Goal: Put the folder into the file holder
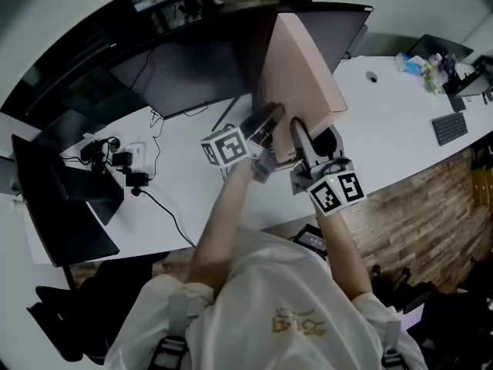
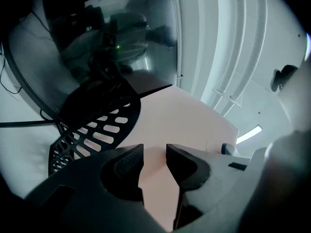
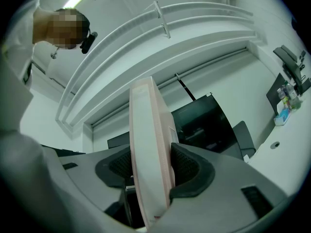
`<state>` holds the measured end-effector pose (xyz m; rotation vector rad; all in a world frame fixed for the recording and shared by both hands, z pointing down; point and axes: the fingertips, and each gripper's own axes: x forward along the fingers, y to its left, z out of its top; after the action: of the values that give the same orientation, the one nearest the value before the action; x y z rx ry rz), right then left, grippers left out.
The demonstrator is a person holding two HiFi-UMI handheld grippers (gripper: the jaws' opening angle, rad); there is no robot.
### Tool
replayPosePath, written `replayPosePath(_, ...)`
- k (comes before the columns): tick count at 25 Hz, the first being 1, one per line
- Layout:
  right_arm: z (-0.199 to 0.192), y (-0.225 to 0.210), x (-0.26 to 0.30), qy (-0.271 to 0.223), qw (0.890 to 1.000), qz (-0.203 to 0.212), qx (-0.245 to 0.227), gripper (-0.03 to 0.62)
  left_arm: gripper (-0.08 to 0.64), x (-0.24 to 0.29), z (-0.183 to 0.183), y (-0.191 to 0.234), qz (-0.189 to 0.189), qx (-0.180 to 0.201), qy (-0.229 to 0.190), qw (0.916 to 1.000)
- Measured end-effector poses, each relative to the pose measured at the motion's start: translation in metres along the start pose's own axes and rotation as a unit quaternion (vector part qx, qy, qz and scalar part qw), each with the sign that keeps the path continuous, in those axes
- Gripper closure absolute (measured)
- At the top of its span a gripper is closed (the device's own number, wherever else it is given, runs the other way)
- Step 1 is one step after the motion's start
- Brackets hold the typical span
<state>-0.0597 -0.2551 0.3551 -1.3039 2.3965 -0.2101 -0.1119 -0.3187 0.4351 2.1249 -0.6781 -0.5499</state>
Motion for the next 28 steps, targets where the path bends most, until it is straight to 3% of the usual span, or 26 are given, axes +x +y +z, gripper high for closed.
replayPosePath(8,-0.011,-0.005,-0.004,0.004,1.000,0.005,-0.004,0.370,0.414,-0.001,-0.007,0.010,0.019,0.022,0.023,0.9993)
replayPosePath(28,-0.050,-0.013,-0.013,0.041,0.999,0.015,-0.023,0.369,0.433,-0.010,-0.030,0.039,0.067,0.016,0.044,0.9966)
